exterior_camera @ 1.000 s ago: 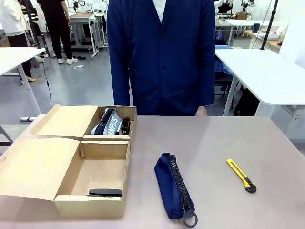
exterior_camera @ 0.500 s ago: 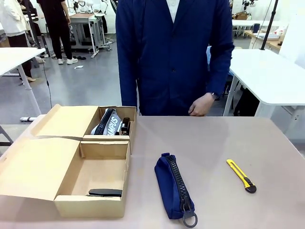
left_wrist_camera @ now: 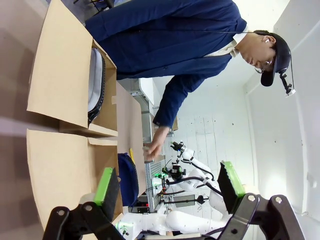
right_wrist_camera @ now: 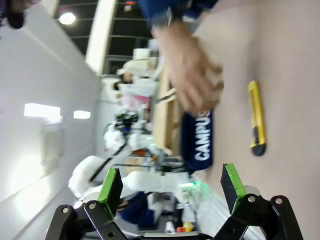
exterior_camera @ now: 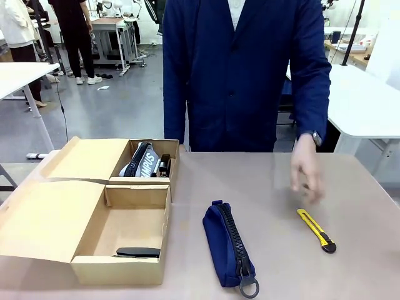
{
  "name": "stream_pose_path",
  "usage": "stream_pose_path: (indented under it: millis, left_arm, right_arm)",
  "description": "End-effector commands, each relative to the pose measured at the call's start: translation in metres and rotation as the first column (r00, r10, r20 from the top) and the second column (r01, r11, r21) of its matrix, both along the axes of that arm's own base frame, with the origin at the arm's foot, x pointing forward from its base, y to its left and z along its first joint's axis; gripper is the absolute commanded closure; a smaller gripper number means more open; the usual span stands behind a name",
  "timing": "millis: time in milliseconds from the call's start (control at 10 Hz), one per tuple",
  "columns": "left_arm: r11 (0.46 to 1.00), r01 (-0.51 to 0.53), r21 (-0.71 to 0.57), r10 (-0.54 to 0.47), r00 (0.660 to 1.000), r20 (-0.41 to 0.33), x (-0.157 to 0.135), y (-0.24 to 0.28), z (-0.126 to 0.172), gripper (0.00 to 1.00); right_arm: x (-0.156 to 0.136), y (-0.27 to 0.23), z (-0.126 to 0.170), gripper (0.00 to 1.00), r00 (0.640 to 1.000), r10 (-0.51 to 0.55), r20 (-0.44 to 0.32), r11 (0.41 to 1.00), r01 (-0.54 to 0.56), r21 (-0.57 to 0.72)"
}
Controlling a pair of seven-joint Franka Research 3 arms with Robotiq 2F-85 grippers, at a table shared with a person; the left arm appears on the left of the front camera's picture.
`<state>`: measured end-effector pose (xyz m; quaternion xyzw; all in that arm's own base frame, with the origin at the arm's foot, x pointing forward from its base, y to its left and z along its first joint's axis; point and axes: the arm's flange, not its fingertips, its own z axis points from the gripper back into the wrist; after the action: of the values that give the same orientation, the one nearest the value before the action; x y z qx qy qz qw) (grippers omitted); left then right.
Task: Place items inside the box.
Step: Pick up a Pencil pouch or Stapler and place it inside the Mailer Box closest to the robot.
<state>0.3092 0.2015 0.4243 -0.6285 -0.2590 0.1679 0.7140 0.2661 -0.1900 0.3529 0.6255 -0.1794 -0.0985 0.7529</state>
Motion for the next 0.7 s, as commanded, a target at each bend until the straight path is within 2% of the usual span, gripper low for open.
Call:
stream_pose_path:
  millis: [0,100,200,300,400,600]
  left_arm:
    - [1.000,0.001,-0.004,-0.001,1.000,0.028,0.000,-0.001,0.001,0.00]
    - [1.000,0.001,-0.004,-0.001,1.000,0.028,0.000,-0.001,0.001,0.00]
    - [1.000,0.001,-0.004,-0.001,1.000,0.028,0.000,-0.001,0.001,0.00]
    - [1.000,0.001,-0.004,-0.001,1.000,0.028,0.000,-0.001,0.001,0.00]
    - [1.000,0.001,-0.004,-0.001,1.000,0.028,0.000,-0.001,0.001,0.00]
    - [1.000,0.001,-0.004,-0.001,1.000,0.028,0.000,-0.001,0.001,0.00]
  right_arm:
    - [-0.010,0.009,0.020,0.00,0.987,-0.148,-0.068,0.988,0.145,-0.048]
    - [-0.030,-0.024,0.010,0.00,0.977,-0.195,-0.088,0.981,0.193,-0.036]
    - [-0.055,-0.048,-0.002,0.00,0.983,-0.163,-0.084,0.986,0.165,0.020]
    - [-0.075,-0.056,-0.010,0.00,0.973,-0.218,-0.081,0.975,0.221,0.027]
    - [-0.086,-0.058,-0.017,0.00,0.967,-0.247,-0.058,0.967,0.250,0.042]
    - [-0.078,-0.055,-0.021,0.00,0.964,-0.256,-0.069,0.964,0.260,0.050]
